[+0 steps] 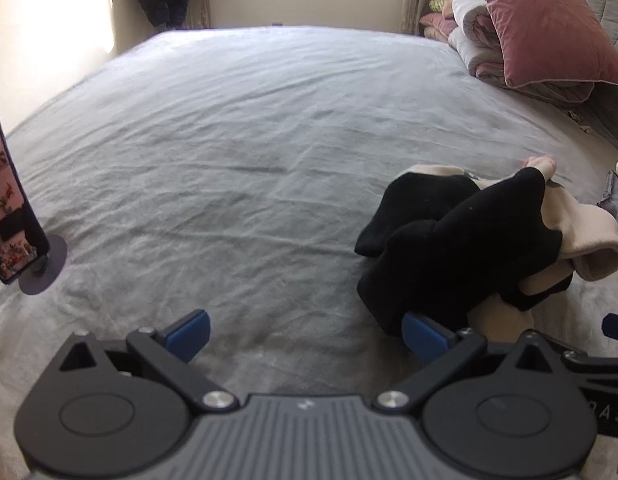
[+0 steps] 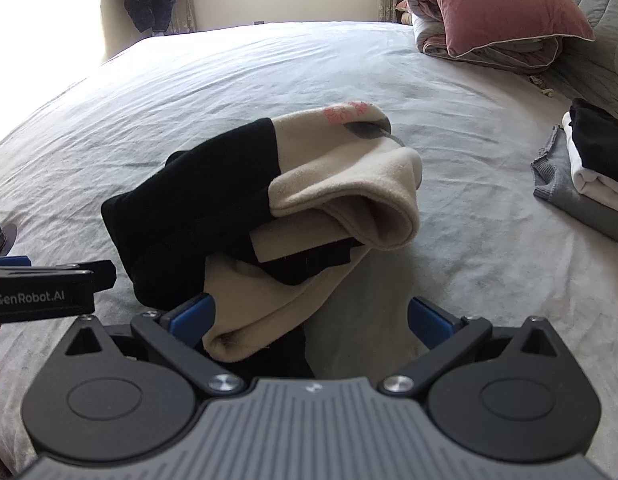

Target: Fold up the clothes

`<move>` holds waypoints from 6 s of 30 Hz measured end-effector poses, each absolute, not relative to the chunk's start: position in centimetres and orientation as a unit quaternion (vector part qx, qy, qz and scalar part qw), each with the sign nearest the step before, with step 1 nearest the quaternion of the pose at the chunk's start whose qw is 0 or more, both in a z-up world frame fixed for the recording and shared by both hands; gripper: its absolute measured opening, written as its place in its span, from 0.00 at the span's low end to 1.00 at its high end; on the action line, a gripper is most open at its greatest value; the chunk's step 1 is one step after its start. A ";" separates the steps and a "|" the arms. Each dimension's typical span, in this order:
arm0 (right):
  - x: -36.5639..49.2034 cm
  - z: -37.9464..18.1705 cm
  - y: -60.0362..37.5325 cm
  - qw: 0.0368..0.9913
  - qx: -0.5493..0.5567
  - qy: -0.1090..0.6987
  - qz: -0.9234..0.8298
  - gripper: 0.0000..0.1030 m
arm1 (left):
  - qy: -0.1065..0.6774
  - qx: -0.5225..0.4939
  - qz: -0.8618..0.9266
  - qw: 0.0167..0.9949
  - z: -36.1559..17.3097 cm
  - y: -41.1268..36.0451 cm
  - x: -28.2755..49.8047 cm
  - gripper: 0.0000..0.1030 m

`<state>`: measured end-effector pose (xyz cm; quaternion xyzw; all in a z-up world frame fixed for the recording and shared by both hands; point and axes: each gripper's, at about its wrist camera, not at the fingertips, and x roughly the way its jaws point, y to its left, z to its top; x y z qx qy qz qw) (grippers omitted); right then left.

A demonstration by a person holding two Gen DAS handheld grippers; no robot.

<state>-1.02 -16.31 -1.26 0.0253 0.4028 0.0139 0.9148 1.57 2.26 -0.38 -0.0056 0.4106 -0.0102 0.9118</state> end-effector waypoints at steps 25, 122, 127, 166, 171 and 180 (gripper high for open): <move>-0.7 -5.4 -17.6 0.900 0.057 0.429 0.052 1.00 | 0.436 0.022 -0.109 0.893 -6.8 0.7 5.4 1.00; 0.1 3.9 -20.8 0.961 0.123 0.238 0.066 0.07 | 0.264 -0.125 -0.097 0.952 1.9 8.6 0.5 0.03; -2.2 5.1 -22.1 0.966 0.118 0.222 0.060 0.07 | 0.252 -0.129 -0.086 0.955 2.6 10.6 0.0 0.03; -4.6 -0.2 -27.3 0.922 0.172 0.339 0.078 0.62 | 0.393 -0.132 -0.257 0.873 -1.3 14.2 1.1 0.79; -2.8 0.9 -26.5 0.922 0.180 0.329 0.092 0.62 | 0.391 -0.219 -0.263 0.854 -1.2 14.3 3.5 0.79; 0.3 0.2 -25.3 0.912 0.185 0.358 0.073 0.62 | 0.442 -0.075 -0.224 0.865 -3.7 7.1 6.1 0.69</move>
